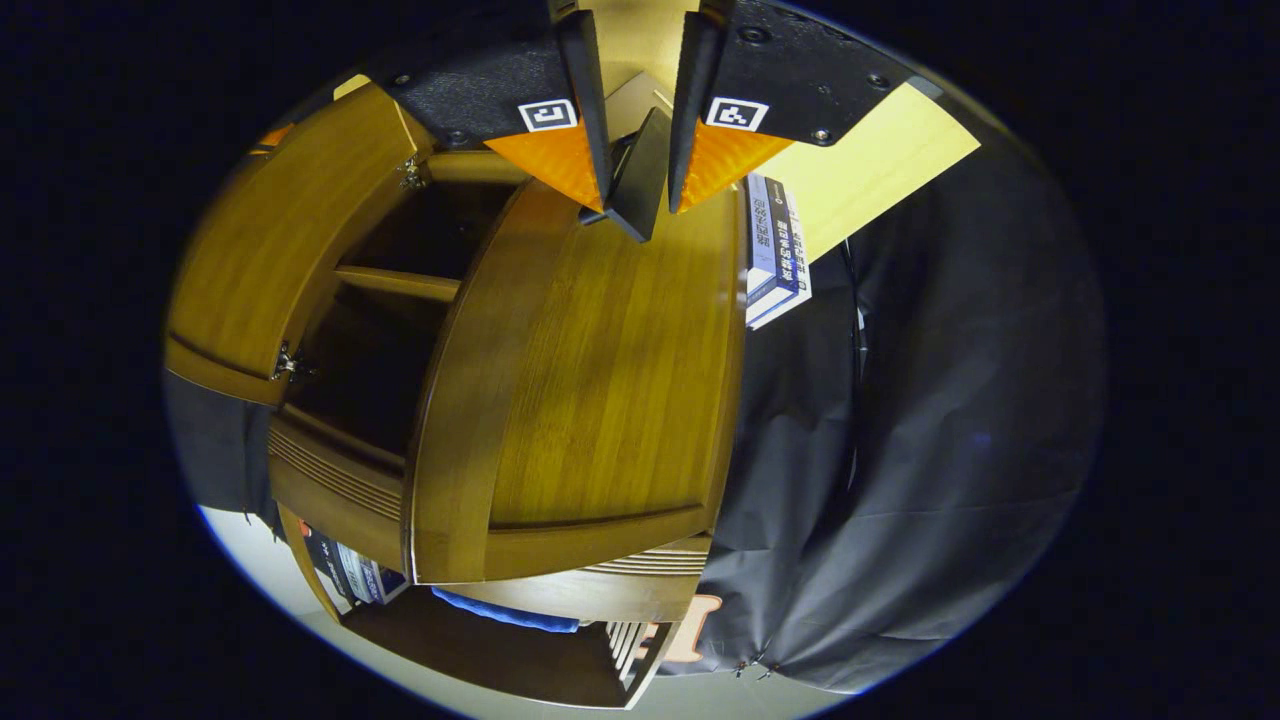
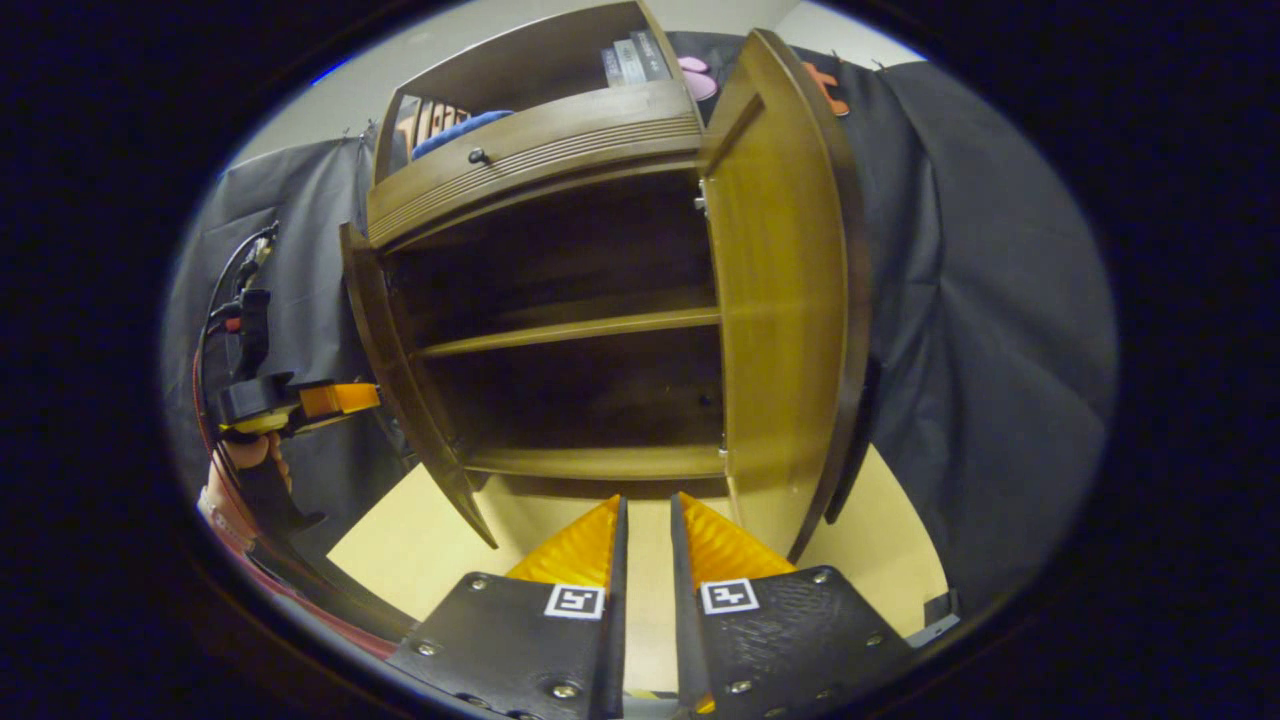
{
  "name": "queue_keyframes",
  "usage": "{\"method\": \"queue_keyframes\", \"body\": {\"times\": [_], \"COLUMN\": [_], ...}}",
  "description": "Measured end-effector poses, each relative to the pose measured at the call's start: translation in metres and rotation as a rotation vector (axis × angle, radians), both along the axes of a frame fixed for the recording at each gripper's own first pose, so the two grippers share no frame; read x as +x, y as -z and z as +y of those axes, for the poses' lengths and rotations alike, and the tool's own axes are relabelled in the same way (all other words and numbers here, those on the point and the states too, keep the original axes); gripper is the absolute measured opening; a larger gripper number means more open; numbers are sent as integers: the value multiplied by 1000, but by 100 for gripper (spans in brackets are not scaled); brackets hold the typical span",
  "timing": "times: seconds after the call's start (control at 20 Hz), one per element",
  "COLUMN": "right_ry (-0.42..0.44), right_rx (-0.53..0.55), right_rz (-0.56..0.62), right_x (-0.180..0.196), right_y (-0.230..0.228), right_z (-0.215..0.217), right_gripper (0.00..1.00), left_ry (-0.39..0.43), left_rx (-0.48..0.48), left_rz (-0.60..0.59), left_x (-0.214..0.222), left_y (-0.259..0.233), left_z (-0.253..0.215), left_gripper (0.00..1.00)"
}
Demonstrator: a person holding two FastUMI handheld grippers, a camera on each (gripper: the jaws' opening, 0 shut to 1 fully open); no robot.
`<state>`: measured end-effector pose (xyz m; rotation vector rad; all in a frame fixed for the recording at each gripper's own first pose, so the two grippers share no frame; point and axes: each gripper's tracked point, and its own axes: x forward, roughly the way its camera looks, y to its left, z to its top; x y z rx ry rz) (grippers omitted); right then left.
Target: Open the right door of the double-door shoe cabinet with the right hand, and open the left door with the left hand.
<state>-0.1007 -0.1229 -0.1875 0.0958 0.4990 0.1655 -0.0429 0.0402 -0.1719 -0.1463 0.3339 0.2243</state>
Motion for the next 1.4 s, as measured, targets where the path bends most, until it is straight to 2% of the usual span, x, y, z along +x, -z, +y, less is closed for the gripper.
{"method": "queue_keyframes", "body": {"times": [0.05, 0.1, 0.2, 0.45, 0.6, 0.75, 0.8, 0.85, 0.9, 0.95, 1.2, 1.4], "right_ry": [-11, -22, -39, -78, -105, -145, -160, -175, -188, -198, -239, -247], "right_rx": [2, 5, 9, 13, 22, 36, 40, 41, 41, 41, 44, 40], "right_rz": [3, 5, 6, 20, 28, 34, 34, 33, 31, 28, 18, 18], "right_x": [2, 2, 4, 1, 1, 4, 4, 5, 6, 8, 9, 10], "right_y": [0, 0, 1, 11, 14, 15, 15, 15, 15, 13, 10, 12], "right_z": [4, 8, 17, 37, 50, 67, 74, 79, 84, 90, 111, 117], "right_gripper": [21, 21, 21, 21, 21, 21, 21, 21, 21, 21, 21, 21], "left_ry": [-7, -6, -4, -41, -96, -148, -153, -152, -147, -143, -126, -147], "left_rx": [1, 13, 44, 47, 68, 145, 166, 171, 166, 157, 146, 155], "left_rz": [-8, -5, -4, -7, -6, 3, 4, 0, -6, -9, -24, -25], "left_x": [-2, -4, -11, -24, -37, -50, -53, -53, -54, -55, -60, -70], "left_y": [-1, -1, -3, -8, -12, -16, -18, -20, -21, -22, -24, -24], "left_z": [3, 7, 12, 29, 52, 85, 94, 101, 104, 106, 124, 139], "left_gripper": [31, 19, 19, 10, 13, 11, 10, 13, 6, 4, 5, 4]}}
